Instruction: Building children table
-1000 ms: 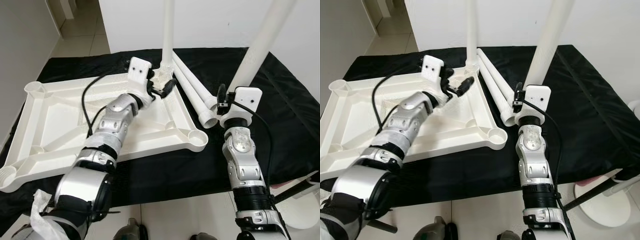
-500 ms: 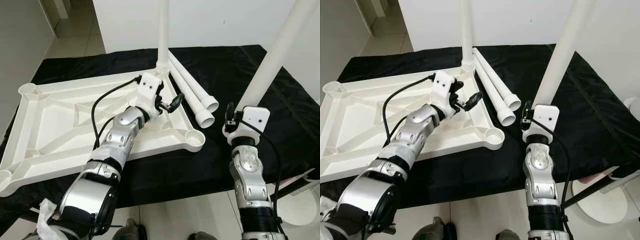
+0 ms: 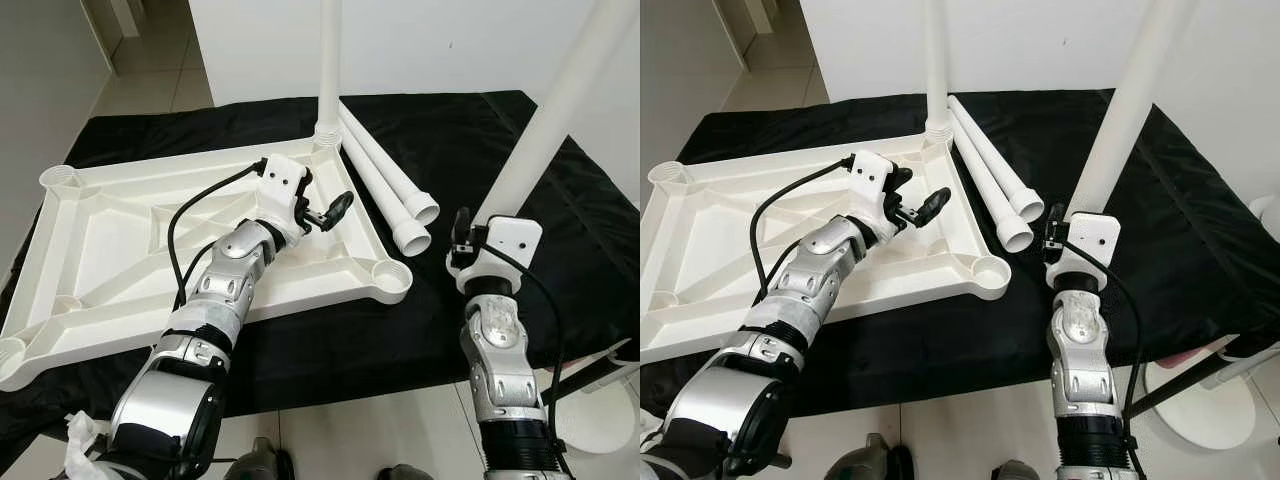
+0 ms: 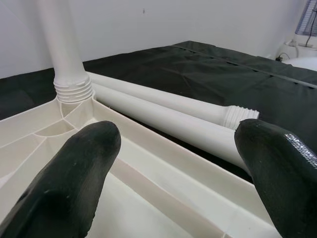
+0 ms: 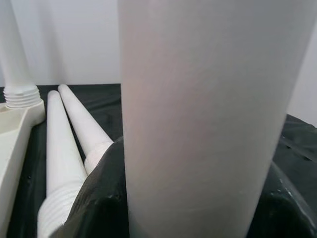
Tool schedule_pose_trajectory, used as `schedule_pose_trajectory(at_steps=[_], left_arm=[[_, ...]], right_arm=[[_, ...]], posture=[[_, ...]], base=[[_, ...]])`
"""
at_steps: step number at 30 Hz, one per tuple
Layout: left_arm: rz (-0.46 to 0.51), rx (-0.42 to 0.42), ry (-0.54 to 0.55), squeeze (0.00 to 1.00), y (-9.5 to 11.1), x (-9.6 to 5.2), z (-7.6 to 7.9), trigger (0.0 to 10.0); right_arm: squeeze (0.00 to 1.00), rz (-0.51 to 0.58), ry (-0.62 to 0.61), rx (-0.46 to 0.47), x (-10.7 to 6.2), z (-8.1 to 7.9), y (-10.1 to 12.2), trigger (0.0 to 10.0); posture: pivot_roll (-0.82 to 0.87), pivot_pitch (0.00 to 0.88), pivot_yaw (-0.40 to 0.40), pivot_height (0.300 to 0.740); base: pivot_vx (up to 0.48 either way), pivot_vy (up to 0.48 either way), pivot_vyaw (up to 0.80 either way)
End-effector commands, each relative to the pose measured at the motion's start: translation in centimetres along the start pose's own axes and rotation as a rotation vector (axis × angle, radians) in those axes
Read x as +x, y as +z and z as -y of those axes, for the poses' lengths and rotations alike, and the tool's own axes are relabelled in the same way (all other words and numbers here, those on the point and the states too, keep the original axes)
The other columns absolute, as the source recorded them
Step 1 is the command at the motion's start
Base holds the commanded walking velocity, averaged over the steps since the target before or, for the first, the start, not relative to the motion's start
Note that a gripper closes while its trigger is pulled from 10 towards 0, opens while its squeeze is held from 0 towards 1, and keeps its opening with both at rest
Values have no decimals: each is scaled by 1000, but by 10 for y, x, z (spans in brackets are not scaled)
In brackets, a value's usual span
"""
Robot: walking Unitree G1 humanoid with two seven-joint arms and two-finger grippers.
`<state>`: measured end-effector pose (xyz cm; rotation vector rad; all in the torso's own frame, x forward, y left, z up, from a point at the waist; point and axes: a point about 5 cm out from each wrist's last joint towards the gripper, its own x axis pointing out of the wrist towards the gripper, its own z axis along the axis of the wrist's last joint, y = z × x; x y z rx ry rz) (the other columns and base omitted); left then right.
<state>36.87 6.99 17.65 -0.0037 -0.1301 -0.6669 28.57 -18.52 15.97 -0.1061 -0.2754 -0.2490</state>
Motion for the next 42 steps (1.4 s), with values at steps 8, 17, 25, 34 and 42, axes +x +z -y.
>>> schedule_pose_trajectory(at_steps=[8, 17, 25, 34, 42], left_arm=[[-18, 18, 17, 0, -1, -3, -1, 10000], [6, 46, 2, 0, 5, 2, 6, 10000], [21, 55, 17, 0, 5, 3, 9, 10000], [24, 53, 34, 0, 7, 1, 6, 10000], [25, 59, 41, 0, 7, 0, 4, 10000]], right_arm=[[0, 5, 10, 3, 0, -4, 3, 10000], [0, 4, 61, 6, 6, -14, 3, 10000], [0, -1, 117, 7, 9, -21, 4, 10000], [0, -7, 120, 8, 10, -21, 3, 10000], [0, -6, 135, -1, 9, -25, 2, 10000]], posture=[[-14, 0, 50, 740], [36, 0, 4, 740], [56, 0, -45, 740], [66, 0, -52, 740], [68, 0, -57, 740]], base=[[0, 0, 0], [0, 0, 0], [0, 0, 0], [0, 0, 0], [0, 0, 0]])
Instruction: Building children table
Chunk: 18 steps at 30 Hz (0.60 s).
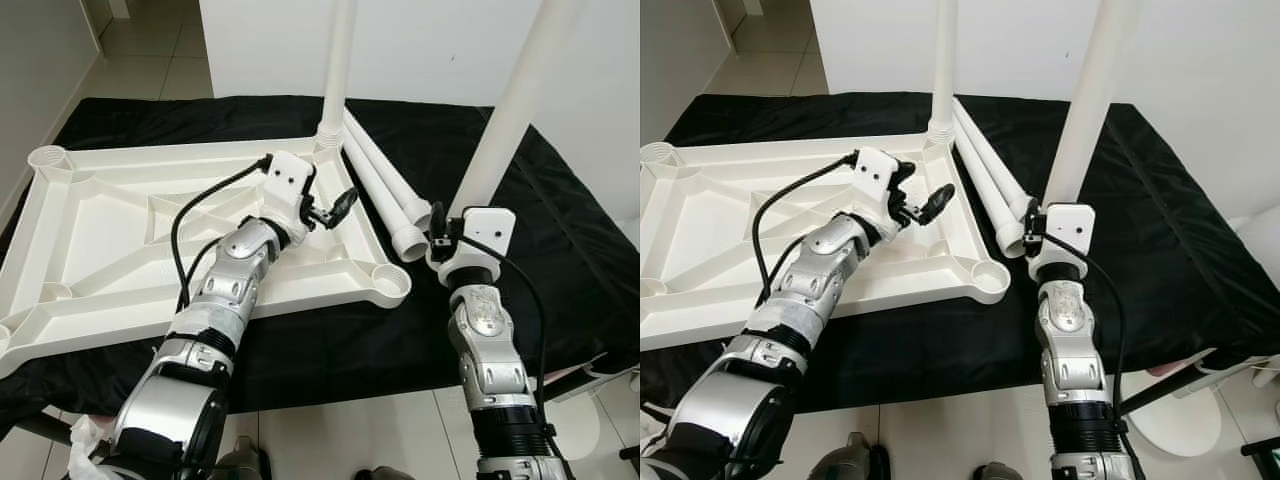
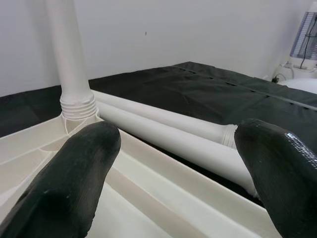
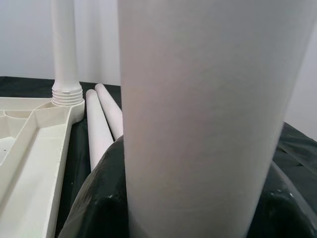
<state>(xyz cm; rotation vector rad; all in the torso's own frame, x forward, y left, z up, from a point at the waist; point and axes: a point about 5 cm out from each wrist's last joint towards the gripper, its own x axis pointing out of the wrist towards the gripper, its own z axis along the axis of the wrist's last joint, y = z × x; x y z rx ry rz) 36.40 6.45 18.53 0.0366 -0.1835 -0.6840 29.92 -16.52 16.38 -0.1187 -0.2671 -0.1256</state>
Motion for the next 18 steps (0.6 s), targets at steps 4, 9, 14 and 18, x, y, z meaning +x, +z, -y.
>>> schedule_pose_trajectory(at_steps=[4, 9, 14, 18], left_arm=[[-11, 9, 67, 0, -1, -1, -3, 10000], [2, 9, 89, 0, 1, 0, -5, 10000], [8, 7, 100, 0, 2, -1, -5, 10000], [8, 5, 106, 0, 0, -2, -5, 10000]], right_arm=[[0, -9, 18, -3, 0, -3, -2, 10000], [0, -12, 43, -10, 1, -4, -2, 10000], [0, -12, 57, -15, 3, -4, -1, 10000], [0, -12, 64, -16, 3, -5, -1, 10000]], posture=[[72, 0, -72, 740], [79, 0, -96, 740], [81, 0, -109, 740], [82, 0, -113, 740]], base=[[0, 0, 0], [0, 0, 0], [0, 0, 0], [0, 0, 0]])
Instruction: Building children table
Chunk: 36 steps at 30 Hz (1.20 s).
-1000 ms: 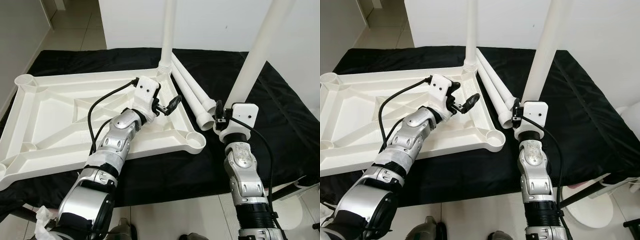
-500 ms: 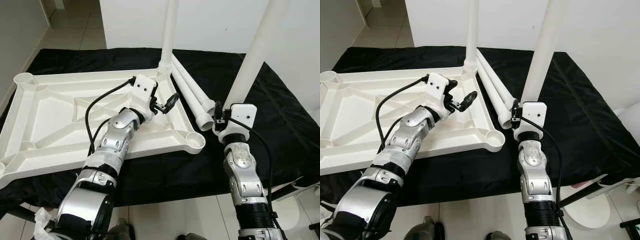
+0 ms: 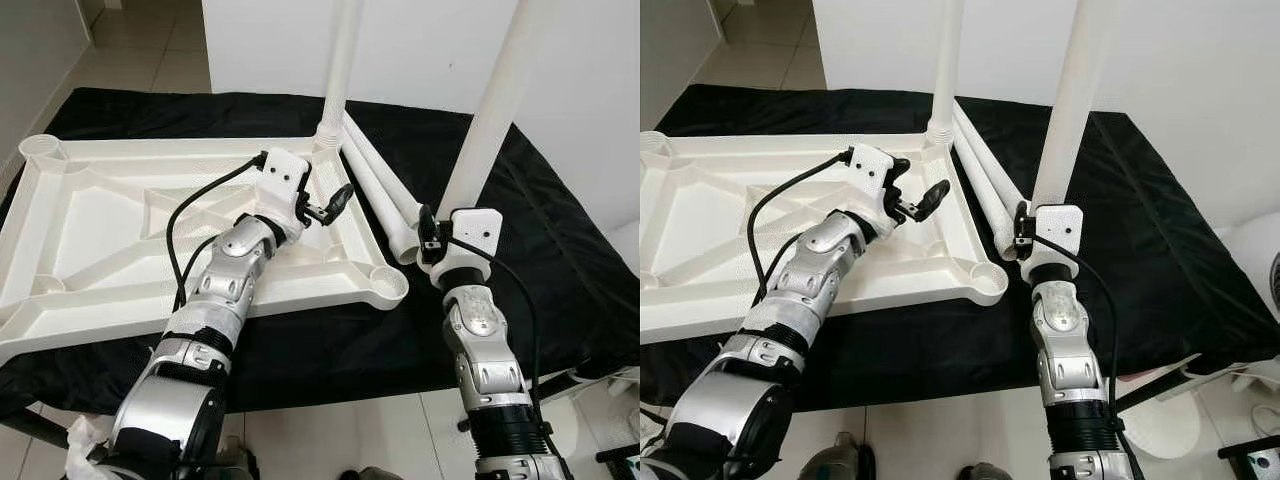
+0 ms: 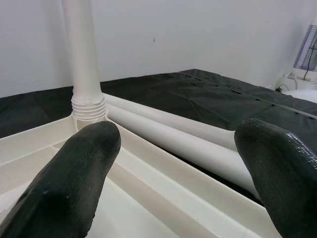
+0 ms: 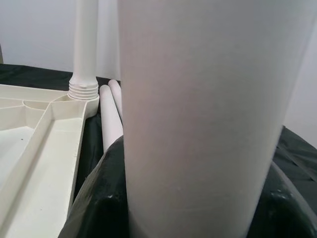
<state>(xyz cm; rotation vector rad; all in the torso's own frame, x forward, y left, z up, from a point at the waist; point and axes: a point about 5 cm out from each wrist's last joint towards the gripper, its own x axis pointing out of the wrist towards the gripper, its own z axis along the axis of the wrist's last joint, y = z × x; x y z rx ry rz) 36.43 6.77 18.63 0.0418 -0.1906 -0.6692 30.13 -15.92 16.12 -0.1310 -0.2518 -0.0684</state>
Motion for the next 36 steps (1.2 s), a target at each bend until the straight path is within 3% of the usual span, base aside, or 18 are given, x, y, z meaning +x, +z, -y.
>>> schedule_pose_trajectory(at_steps=[1, 36], left_arm=[[3, -3, 92, 0, -1, -1, -2, 10000], [2, -4, 86, 0, 2, 1, -3, 10000]], right_arm=[[0, -1, 5, -11, 2, 2, 1, 10000], [0, -3, -9, -13, -2, 3, 1, 10000]], posture=[[82, 0, -113, 740], [61, 0, -85, 740]], base=[[0, 0, 0], [0, 0, 0]])
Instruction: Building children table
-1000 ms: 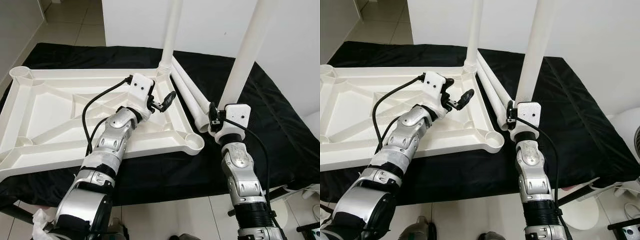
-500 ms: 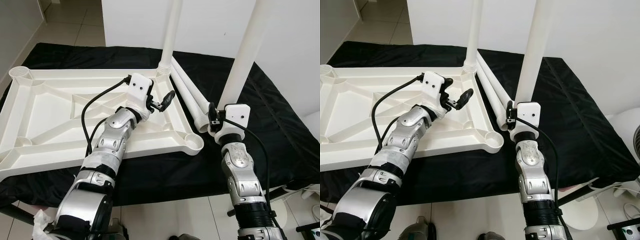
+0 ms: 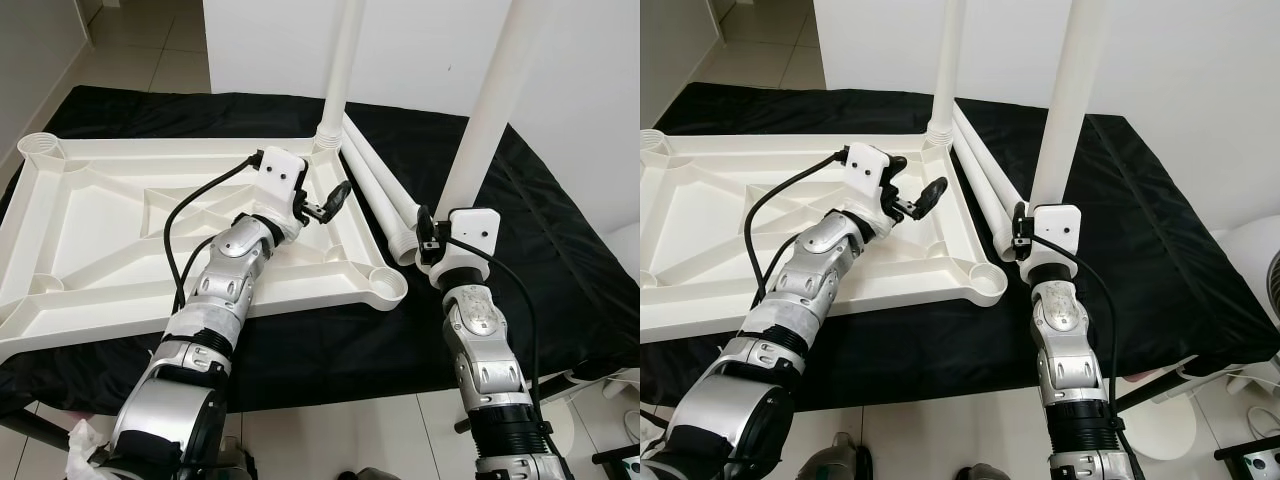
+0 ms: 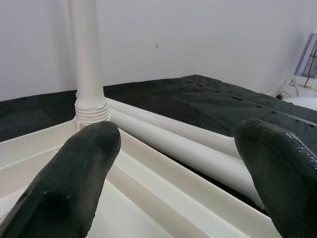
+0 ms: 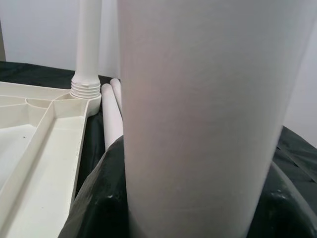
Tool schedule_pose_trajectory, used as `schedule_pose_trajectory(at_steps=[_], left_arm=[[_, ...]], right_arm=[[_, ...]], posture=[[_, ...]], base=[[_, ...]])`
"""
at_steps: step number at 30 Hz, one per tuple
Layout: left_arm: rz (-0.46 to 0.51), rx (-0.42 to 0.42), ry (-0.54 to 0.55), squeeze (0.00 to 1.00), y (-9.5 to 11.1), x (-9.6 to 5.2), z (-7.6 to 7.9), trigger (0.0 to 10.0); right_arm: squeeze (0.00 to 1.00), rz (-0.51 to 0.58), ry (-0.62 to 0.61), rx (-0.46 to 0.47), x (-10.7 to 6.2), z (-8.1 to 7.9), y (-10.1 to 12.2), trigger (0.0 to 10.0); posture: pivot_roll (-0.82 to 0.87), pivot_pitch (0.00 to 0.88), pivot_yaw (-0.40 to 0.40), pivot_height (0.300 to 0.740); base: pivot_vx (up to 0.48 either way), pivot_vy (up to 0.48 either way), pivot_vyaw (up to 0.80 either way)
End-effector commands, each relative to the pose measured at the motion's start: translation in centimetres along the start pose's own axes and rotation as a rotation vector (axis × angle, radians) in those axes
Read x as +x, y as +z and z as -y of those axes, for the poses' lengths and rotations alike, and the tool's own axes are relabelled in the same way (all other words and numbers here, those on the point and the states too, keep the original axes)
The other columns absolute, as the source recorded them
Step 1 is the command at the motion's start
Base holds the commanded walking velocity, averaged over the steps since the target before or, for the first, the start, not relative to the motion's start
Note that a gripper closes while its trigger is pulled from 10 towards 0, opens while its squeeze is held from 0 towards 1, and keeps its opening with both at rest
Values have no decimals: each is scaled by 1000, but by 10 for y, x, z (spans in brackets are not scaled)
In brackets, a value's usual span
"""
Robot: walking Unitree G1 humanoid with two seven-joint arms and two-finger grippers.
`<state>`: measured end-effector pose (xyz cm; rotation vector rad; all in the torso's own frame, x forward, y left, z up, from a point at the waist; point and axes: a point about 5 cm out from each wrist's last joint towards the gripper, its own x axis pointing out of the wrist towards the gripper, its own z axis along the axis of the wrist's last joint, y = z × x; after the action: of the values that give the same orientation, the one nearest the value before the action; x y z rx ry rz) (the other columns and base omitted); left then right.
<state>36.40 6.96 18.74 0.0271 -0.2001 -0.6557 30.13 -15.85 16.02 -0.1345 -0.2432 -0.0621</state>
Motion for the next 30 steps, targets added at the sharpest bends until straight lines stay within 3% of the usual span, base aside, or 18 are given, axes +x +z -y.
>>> schedule_pose_trajectory(at_steps=[1, 8, 14, 25, 30], left_arm=[[-11, 7, 69, 0, 1, 3, -2, 10000], [-14, 9, 58, 0, 1, 3, -2, 10000], [-28, 36, 4, 0, 6, 10, -3, 10000], [-46, 58, -54, 0, 11, 17, -2, 10000], [-50, 59, -62, 0, 10, 17, -2, 10000]], right_arm=[[0, 6, -23, -9, -2, 4, 1, 10000], [0, 8, -38, -8, -3, 5, 1, 10000], [0, 15, -104, 2, -6, 9, 0, 10000], [0, 22, -177, -6, -12, 17, -1, 10000], [0, 25, -184, -6, -12, 18, 0, 10000]], posture=[[57, 0, -71, 740], [52, 0, -52, 740], [28, 0, 32, 740], [-1, 0, 112, 740], [0, 0, 112, 740]], base=[[0, 0, 0], [0, 0, 0], [0, 0, 0], [0, 0, 0], [0, 0, 0]])
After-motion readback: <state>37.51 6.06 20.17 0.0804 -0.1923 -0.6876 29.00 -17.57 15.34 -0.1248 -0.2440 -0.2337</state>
